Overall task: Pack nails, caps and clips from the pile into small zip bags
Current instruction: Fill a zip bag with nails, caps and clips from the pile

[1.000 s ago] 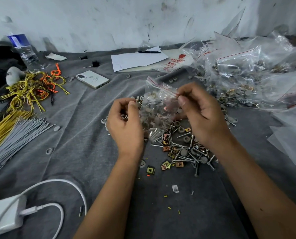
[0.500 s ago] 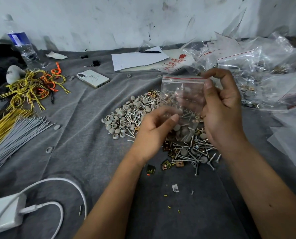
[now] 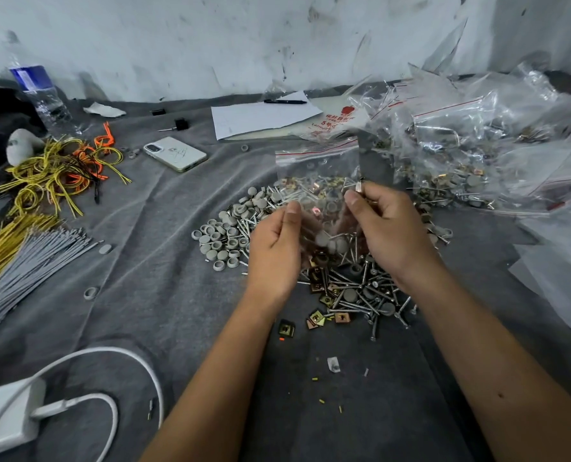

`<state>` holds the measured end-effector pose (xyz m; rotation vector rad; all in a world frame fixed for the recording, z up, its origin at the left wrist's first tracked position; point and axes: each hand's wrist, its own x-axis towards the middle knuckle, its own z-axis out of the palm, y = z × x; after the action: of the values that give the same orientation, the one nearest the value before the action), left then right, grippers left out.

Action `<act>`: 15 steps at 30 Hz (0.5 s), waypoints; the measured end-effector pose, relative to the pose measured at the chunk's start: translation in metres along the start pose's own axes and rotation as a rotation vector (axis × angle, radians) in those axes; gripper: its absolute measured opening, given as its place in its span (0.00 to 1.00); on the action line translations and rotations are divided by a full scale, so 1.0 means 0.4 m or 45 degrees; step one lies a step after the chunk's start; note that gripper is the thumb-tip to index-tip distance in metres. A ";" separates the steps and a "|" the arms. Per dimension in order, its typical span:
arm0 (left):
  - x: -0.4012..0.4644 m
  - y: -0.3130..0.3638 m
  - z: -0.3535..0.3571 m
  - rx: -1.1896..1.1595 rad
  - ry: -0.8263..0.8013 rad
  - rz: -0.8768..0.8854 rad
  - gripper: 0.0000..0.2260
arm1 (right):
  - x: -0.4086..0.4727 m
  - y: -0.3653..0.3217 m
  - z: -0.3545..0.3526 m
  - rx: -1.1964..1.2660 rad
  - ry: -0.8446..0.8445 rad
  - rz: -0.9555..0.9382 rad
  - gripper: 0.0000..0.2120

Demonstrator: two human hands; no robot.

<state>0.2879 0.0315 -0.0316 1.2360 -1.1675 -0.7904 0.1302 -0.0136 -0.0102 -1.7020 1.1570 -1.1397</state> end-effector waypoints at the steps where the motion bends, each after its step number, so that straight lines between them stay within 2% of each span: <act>1: 0.000 -0.004 0.000 0.025 0.019 0.035 0.23 | -0.001 0.001 0.003 -0.030 0.005 -0.013 0.14; 3: 0.002 -0.007 -0.003 0.015 0.057 0.068 0.23 | 0.002 0.005 0.008 -0.123 0.019 -0.042 0.15; 6: 0.009 -0.001 -0.011 -0.254 0.102 -0.005 0.18 | 0.005 0.010 0.006 -0.203 -0.029 -0.037 0.14; 10: 0.027 -0.005 -0.032 -0.518 0.171 -0.124 0.13 | 0.001 0.006 -0.002 -0.293 -0.318 -0.008 0.14; 13: 0.029 -0.015 -0.035 -0.463 0.217 -0.113 0.14 | -0.002 0.000 -0.004 -0.333 -0.523 -0.010 0.13; 15: 0.029 -0.018 -0.036 -0.405 0.220 -0.083 0.16 | -0.005 -0.004 -0.012 -0.336 -0.568 -0.016 0.15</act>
<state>0.3058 0.0232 -0.0349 1.0572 -0.8287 -0.8630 0.1257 -0.0119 -0.0079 -2.0342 1.0416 -0.5819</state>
